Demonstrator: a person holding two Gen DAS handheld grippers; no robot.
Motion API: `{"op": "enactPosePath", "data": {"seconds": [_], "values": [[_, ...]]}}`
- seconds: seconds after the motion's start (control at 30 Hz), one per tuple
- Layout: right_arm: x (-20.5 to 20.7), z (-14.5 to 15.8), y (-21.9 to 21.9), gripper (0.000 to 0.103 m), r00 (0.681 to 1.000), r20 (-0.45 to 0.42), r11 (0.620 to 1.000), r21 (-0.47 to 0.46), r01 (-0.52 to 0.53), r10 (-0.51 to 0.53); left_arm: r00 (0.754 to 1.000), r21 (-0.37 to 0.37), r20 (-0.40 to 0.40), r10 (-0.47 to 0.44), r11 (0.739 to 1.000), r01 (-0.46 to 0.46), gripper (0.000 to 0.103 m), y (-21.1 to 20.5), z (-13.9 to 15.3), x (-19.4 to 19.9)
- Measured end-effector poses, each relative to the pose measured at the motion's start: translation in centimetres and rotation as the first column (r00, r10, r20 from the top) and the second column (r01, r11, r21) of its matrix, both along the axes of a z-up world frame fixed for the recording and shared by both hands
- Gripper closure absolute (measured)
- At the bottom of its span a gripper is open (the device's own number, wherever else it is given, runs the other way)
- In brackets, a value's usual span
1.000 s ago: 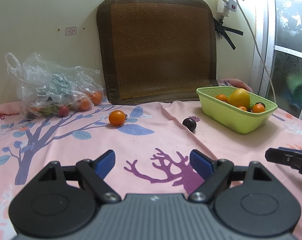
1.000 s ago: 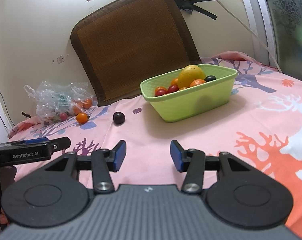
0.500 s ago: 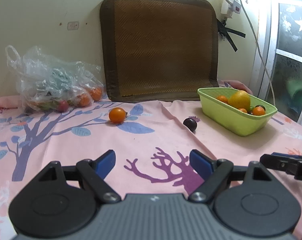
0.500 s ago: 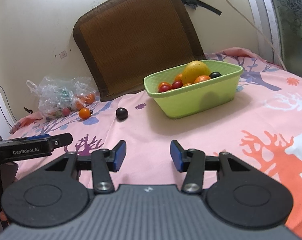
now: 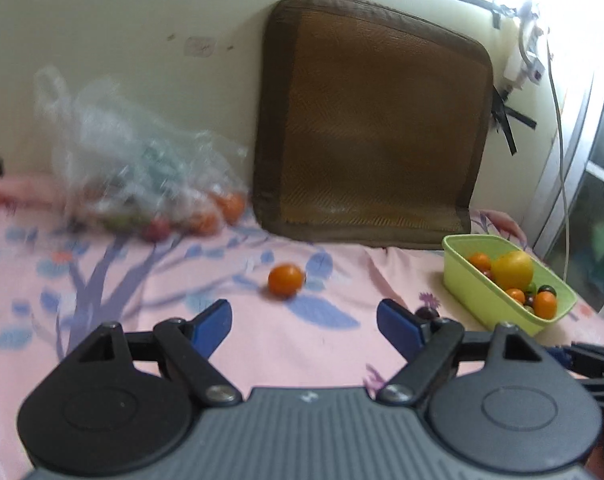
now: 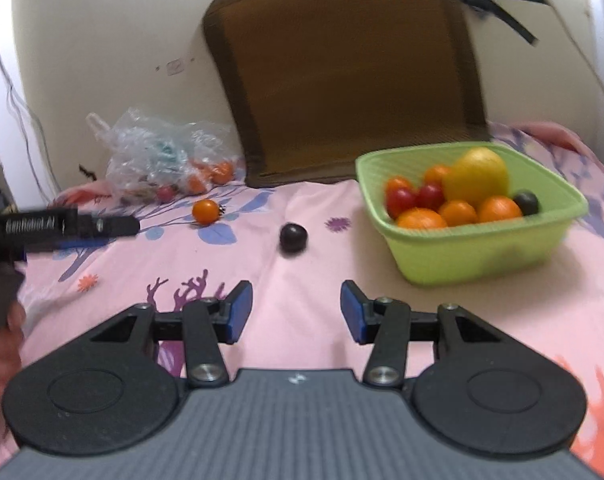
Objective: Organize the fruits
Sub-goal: 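Move the left gripper to the orange cherry tomato and close on it, then lift the orange cherry tomato with the left gripper while the right grasps the dark plum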
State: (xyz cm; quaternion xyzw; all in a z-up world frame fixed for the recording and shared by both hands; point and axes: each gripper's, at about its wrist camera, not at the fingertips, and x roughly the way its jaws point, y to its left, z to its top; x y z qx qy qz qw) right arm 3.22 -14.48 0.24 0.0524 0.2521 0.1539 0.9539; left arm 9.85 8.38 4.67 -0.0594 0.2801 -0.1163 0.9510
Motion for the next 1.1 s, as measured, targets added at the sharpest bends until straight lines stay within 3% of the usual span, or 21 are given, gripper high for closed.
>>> {"op": "enactPosePath", "data": {"seconds": [0.17,0.33,0.5,0.57,0.6,0.63,0.9,0.97,1.03,1.1], "values": [[2.5,0.2,1.4,0.052,0.998,0.016,0.998,-0.039,-0.053,0.054,1.000,0.105,-0.006,0.011,0.994,-0.011,0.022,-1.6,-0.7,4.6],[5.1,-0.1,2.4,0.055,0.998,-0.004,0.994,-0.084,-0.068,0.068,0.998,0.137,-0.061,0.005,0.991,0.003,0.043,-2.1,-2.6,8.1],[6.8,-0.8,2.9,0.056,0.996,-0.020,0.990,-0.108,-0.091,0.090,0.996,0.148,-0.087,-0.021,0.988,0.034,0.045,-2.6,-3.7,8.9],[7.3,-1.0,2.9,0.056,0.996,-0.026,0.991,-0.098,-0.091,0.089,0.995,0.161,-0.096,-0.020,0.986,0.035,0.052,-2.8,-4.1,9.2],[7.5,-1.0,3.0,0.056,0.996,-0.024,0.992,-0.096,-0.087,0.085,0.993,0.158,-0.114,-0.025,0.987,0.043,0.064,-2.8,-4.3,9.5],[7.6,-1.0,3.1,0.056,0.997,-0.020,0.992,-0.098,-0.081,0.080,0.992,0.150,-0.124,-0.025,0.988,0.044,0.068,-2.7,-4.4,9.7],[7.1,-0.8,3.2,0.056,0.998,0.010,0.993,-0.105,-0.057,0.058,0.994,0.099,-0.104,-0.029,0.994,0.039,0.070,-2.6,-3.5,8.1],[7.2,-0.5,3.3,0.057,0.996,0.017,0.987,-0.139,-0.079,0.082,0.995,0.069,-0.094,-0.042,0.996,0.049,0.070,-2.8,-2.8,7.0],[7.4,0.2,3.4,0.063,0.993,0.026,0.973,-0.205,-0.108,0.115,0.995,0.049,-0.088,-0.053,0.997,0.058,0.070,-3.0,-2.2,5.5],[8.0,0.8,3.5,0.066,0.984,-0.006,0.947,-0.269,-0.173,0.178,0.994,0.039,-0.088,-0.066,0.997,0.069,0.070,-3.3,-1.9,4.2]]}}
